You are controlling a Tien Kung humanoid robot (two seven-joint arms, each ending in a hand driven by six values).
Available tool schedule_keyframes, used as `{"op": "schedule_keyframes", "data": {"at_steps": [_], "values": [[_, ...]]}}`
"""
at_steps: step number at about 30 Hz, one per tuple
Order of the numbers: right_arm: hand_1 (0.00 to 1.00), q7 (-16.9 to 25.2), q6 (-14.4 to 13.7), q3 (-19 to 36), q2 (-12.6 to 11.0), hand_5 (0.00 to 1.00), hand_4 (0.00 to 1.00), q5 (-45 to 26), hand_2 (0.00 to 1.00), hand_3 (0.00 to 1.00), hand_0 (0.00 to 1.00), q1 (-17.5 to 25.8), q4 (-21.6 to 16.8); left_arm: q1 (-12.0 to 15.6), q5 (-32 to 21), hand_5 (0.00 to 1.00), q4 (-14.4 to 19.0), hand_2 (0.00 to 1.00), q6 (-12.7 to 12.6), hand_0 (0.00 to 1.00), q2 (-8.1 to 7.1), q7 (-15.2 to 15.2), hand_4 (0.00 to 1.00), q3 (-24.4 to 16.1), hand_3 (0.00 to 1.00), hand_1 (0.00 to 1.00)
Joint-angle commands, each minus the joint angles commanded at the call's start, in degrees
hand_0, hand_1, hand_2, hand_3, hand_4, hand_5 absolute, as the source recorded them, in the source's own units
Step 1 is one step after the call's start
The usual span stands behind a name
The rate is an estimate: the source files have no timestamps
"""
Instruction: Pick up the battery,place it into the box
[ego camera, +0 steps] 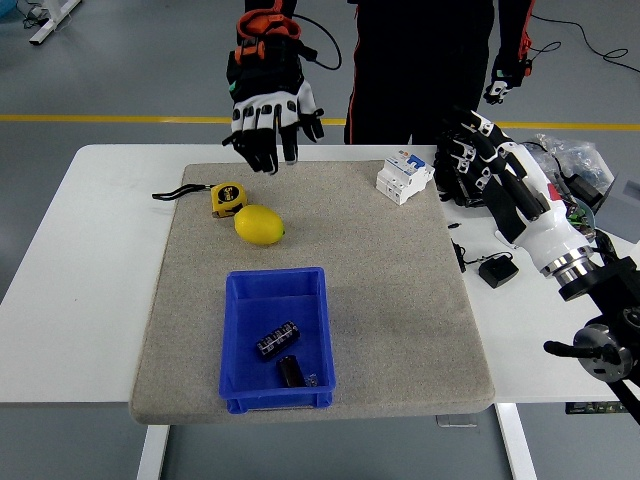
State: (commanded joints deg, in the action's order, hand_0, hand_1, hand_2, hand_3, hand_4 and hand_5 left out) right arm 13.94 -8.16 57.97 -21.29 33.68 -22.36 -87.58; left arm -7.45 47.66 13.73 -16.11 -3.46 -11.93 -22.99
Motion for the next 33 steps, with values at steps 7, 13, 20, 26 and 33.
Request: {"op": "schedule_keyframes", "data": {"at_steps": [7,13,20,26,33], "values": [[0.847,0.2,0.58,4.75,3.42,0.79,0.998,0.51,0.882,0.904,0.845,4.45,-1.03,-0.74,-1.08,0.573,-0.01,0.71,-0.35,0.713,0.24,0.56,0.642,0.72,0.584,0.694],[0.842,1.57,0.52,4.91,5.85,0.788,0.998,0.73,0.877,0.898,0.841,6.7,-1.36,-0.42,-1.74,0.574,0.1,0.713,0.12,0.71,0.08,0.41,0.641,1.06,0.583,0.694],[0.843,1.4,0.33,4.3,7.14,0.782,0.998,1.65,0.877,0.896,0.84,7.62,-1.13,-0.2,-2.32,0.574,0.13,0.71,-0.14,0.707,-0.02,0.47,0.64,1.21,0.583,0.693],[0.841,1.45,0.3,4.57,7.62,0.774,0.998,1.72,0.875,0.895,0.839,7.89,-1.19,-0.33,-2.77,0.574,0.15,0.708,-0.32,0.705,0.09,0.72,0.639,1.46,0.582,0.693],[0.842,2.78,1.72,4.31,7.53,0.781,0.998,-0.24,0.87,0.897,0.844,8.16,-1.43,-0.68,-1.55,0.576,0.25,0.704,0.05,0.7,0.13,0.41,0.639,0.99,0.583,0.693]]}}
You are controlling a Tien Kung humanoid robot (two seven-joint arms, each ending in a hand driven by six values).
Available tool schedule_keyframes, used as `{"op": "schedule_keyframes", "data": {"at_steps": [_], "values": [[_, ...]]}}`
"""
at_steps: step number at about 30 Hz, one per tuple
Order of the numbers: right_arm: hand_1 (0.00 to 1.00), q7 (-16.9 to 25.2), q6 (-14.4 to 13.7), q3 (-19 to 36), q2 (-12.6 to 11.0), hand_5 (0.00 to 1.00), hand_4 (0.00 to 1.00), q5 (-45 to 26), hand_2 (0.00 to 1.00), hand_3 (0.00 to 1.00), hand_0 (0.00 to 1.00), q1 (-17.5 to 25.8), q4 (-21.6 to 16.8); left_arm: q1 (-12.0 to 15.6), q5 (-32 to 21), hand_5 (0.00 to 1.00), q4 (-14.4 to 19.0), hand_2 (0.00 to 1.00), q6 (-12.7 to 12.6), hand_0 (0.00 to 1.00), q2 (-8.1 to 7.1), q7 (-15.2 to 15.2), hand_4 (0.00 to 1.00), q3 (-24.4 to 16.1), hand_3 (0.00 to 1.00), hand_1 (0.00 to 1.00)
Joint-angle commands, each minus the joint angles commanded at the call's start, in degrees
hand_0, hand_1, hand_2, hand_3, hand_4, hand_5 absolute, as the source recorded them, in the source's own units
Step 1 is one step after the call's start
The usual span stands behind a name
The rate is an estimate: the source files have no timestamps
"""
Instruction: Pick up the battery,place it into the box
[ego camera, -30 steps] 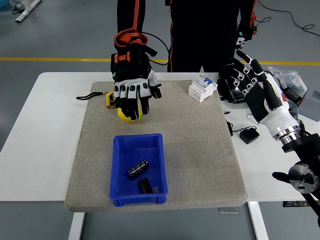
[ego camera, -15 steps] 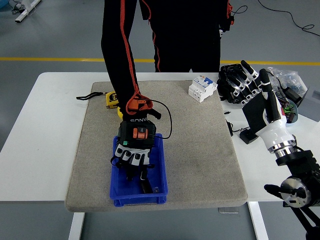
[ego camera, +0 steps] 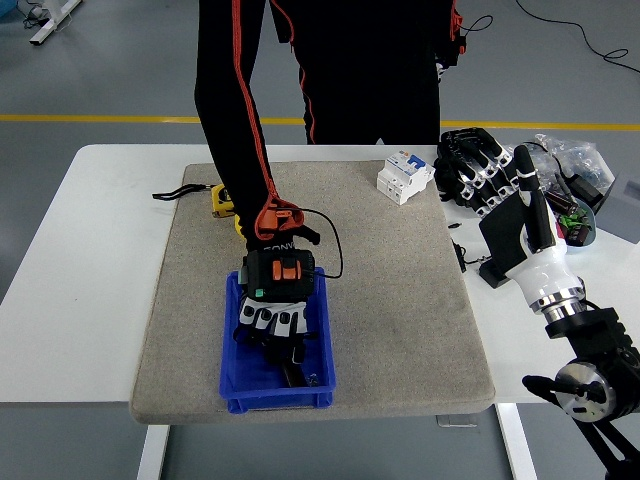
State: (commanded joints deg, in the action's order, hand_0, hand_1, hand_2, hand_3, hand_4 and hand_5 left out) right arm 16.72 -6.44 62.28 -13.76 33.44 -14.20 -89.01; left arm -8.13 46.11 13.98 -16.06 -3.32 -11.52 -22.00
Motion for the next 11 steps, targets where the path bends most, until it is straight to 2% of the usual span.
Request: {"op": "schedule_keyframes", "data": {"at_steps": [11], "values": [[0.841,0.1,-0.29,0.5,-0.2,0.788,0.998,-0.65,0.871,0.894,0.846,-0.2,-0.6,-0.7,-0.52,0.577,0.0,0.704,-0.82,0.696,-0.02,0.86,0.638,0.28,0.583,0.694]]}}
